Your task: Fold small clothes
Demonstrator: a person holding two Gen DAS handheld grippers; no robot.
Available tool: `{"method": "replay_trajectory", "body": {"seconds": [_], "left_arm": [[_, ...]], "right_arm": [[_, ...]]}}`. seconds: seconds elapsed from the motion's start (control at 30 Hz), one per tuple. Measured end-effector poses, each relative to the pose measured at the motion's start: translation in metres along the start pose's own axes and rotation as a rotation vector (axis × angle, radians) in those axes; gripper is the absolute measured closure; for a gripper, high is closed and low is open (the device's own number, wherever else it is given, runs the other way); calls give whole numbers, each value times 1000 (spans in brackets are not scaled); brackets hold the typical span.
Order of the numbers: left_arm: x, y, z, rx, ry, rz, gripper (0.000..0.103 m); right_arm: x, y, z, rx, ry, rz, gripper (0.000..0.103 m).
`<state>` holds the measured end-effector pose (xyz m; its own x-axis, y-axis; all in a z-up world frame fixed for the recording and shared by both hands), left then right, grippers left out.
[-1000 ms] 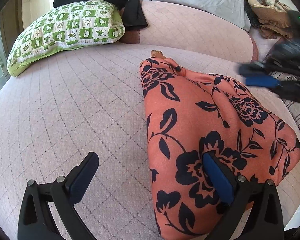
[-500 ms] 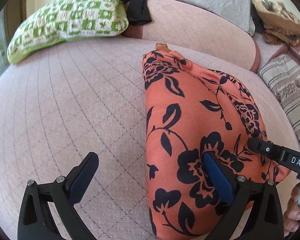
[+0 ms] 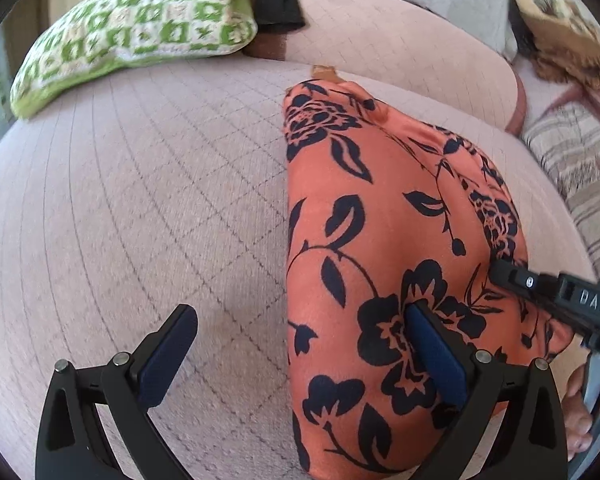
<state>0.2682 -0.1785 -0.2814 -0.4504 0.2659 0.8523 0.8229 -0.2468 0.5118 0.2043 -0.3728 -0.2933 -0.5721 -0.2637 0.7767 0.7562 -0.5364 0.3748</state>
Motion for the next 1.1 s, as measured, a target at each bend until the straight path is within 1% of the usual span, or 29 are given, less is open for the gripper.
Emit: {"method": "replay_trajectory", "body": {"seconds": [0.13, 0.2, 0.3, 0.33, 0.37, 0.43, 0.5, 0.57, 0.63, 0.73, 0.8, 0.87, 0.9, 0.93, 0.97, 1.0, 1.07, 1.1], "left_arm": [[-3, 2, -10, -110, 82, -18, 0], [-3, 3, -13, -123, 104, -23, 0], [-2, 5, -10, -90, 92, -9, 0], [0, 5, -10, -80, 88, -6, 0], [5, 7, -8, -76, 91, -13, 0], [18, 13, -3, -95, 127, -62, 0], [33, 23, 5, -105, 206, -145, 0], [36, 30, 15, -65, 227, -170, 0], [30, 33, 26, -38, 248, -162, 0], [16, 40, 36, -59, 301, -155, 0], [1, 43, 39, -91, 336, -159, 0], [-17, 46, 32, -145, 366, -172, 0], [-17, 46, 29, -161, 374, -183, 0], [-19, 48, 27, -166, 373, -173, 0], [-17, 46, 25, -161, 369, -156, 0], [-18, 47, 27, -142, 349, -125, 0], [-20, 49, 27, -115, 307, -90, 0], [-19, 53, 32, -79, 277, -87, 0]], "right_arm": [[-2, 1, -4, -18, 28, -5, 81], [-1, 1, -5, -19, 36, -8, 82], [5, 1, -3, -18, 54, -21, 83], [9, 1, -3, -35, 63, -22, 83], [16, 1, -2, -65, 73, -20, 80], [33, 2, 2, -89, 83, -26, 80], [49, 11, 8, -54, 58, -95, 78], [59, 24, 14, -24, 72, -154, 79], [58, 38, 16, -44, 113, -172, 79], [42, 53, 14, -76, 112, -160, 79], [22, 61, 13, -74, 75, -133, 79], [-11, 60, 4, -99, 17, -32, 80], [-19, 60, 2, -109, 19, -22, 80], [-20, 63, 3, -105, 24, -40, 80], [-20, 65, 5, -97, 10, -29, 80], [-18, 65, 7, -90, -2, -22, 80], [-15, 66, 11, -81, -5, -17, 80], [-13, 66, 11, -90, 6, -17, 80]]}}
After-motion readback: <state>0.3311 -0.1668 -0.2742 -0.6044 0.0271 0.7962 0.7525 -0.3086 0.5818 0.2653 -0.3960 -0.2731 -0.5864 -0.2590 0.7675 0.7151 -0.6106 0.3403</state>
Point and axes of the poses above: each gripper's, at about its wrist camera, not at the fingertips, and x roughly against the way its jaws point, z to its left, y to its top, the point moved 7 cm from there along -x, roughly the way its jaws point, and after that the axes turned 3 degrees about -x, right-handed, at the moved point
